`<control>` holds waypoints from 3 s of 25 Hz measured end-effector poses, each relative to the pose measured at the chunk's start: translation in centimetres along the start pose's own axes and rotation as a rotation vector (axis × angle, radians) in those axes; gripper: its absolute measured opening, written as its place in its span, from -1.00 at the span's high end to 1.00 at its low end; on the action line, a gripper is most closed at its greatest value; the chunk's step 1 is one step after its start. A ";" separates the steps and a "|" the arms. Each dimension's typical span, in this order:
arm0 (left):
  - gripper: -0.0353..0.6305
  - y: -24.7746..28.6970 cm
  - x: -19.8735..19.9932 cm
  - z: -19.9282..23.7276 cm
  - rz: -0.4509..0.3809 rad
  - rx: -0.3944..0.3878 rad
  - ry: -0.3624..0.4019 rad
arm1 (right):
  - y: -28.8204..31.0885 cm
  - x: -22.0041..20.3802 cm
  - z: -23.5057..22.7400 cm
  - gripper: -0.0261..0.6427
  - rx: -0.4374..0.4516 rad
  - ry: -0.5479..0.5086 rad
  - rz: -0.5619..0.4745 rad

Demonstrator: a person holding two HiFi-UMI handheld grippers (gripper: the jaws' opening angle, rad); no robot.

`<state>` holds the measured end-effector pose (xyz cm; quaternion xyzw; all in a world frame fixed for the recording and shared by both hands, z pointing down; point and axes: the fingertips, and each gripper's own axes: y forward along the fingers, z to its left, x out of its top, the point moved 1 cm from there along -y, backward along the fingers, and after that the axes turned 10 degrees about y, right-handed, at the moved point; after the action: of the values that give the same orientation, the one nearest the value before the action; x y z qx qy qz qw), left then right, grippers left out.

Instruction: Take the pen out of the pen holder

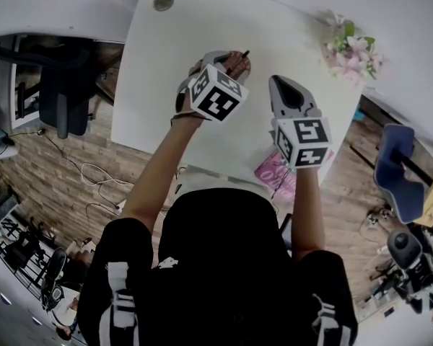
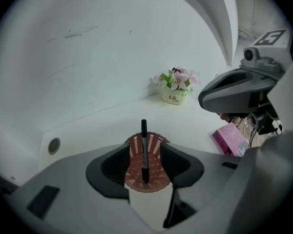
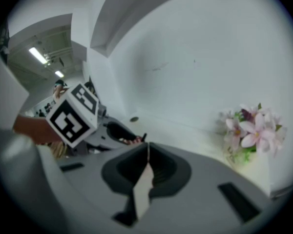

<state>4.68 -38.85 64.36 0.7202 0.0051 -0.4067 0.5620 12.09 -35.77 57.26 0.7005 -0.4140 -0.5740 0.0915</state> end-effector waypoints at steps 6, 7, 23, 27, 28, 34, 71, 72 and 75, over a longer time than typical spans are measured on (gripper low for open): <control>0.31 0.4 -0.2 -0.3 0.041 0.012 0.078 | 0.2 -0.5 -0.1 0.82 0.001 0.005 0.018; 0.33 0.6 -0.2 -0.3 0.047 0.016 0.091 | 0.3 -0.5 -0.2 0.82 0.001 0.006 0.020; 0.58 1.7 -0.2 0.7 0.093 0.142 0.178 | 0.7 -1.8 -0.5 0.82 0.014 0.011 0.065; 0.68 1.5 -0.2 1.1 0.082 0.149 0.162 | 0.9 -1.9 -0.5 0.82 0.015 0.014 0.067; 0.68 1.6 -0.2 1.1 0.082 0.146 0.161 | 0.9 -2.0 -0.5 0.82 0.015 0.015 0.068; 0.70 1.8 -0.1 1.1 0.069 0.142 0.150 | 1.1 -2.1 -0.7 0.82 0.015 0.016 0.070; 0.71 -5.9 2.2 0.3 -0.153 0.095 0.001 | -3.5 2.0 2.9 0.82 -0.005 -0.081 -0.019; 0.72 -6.3 2.4 0.2 -0.160 0.094 -0.001 | -3.8 2.2 3.0 0.82 -0.006 -0.084 -0.023; 0.71 -7.4 2.8 -0.1 -0.187 0.088 -0.011 | -4.8 2.9 3.4 0.82 -0.014 -0.104 -0.042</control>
<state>3.18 -37.25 56.73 0.7385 0.0514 -0.4610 0.4893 11.40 -33.49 51.18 0.6775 -0.3995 -0.6144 0.0627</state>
